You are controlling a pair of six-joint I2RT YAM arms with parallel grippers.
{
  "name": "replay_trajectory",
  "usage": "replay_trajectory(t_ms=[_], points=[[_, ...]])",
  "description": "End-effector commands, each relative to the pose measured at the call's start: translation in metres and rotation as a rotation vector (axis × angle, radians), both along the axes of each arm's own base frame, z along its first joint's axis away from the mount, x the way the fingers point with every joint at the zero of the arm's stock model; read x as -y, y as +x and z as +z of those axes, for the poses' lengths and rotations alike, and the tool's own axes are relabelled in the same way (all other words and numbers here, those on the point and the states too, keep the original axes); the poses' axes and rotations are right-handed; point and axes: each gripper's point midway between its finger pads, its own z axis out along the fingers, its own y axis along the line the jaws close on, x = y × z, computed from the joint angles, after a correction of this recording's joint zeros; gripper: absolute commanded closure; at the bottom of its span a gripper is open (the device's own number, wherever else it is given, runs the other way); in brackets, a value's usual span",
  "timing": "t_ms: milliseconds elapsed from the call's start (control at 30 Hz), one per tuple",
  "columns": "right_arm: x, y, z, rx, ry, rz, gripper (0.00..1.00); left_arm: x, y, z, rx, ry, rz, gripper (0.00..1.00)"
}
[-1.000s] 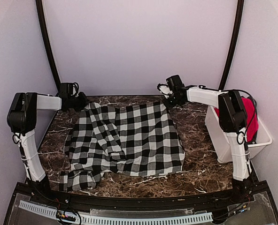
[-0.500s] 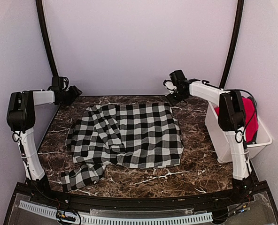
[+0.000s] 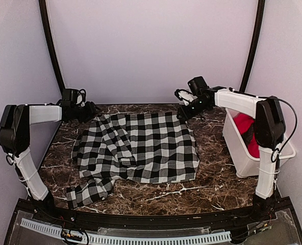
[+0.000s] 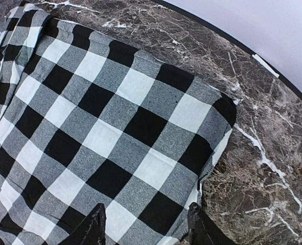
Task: Fold and stack the mixed laundry pile
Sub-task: Adjust the flattened shirt at the center of the board.
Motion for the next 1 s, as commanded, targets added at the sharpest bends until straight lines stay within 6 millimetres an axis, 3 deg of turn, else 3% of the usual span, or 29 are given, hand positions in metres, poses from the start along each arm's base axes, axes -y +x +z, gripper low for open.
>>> replay_trajectory(t_ms=[0, 300, 433, 600, 767, 967], points=[[-0.022, 0.002, 0.0, -0.045, 0.085, 0.04, 0.5, 0.017, 0.009, -0.015, -0.057, 0.067, -0.041, 0.47], [-0.053, -0.055, -0.021, -0.151, 0.182, 0.128, 0.5, 0.028, -0.011, -0.074, -0.204, 0.061, -0.017, 0.45], [-0.054, -0.074, -0.034, -0.194, 0.162, 0.138, 0.52, 0.029, -0.01, -0.09, -0.227, 0.065, -0.007, 0.45], [-0.051, -0.101, -0.037, -0.22, 0.173, 0.123, 0.52, 0.027, -0.005, -0.101, -0.249, 0.073, 0.016, 0.46], [-0.041, -0.107, -0.035, -0.209, 0.156, 0.109, 0.52, 0.026, -0.004, -0.111, -0.273, 0.077, 0.036, 0.46], [-0.044, -0.101, -0.033, -0.193, 0.144, 0.114, 0.52, 0.037, 0.008, -0.116, -0.243, 0.027, 0.005, 0.55]])
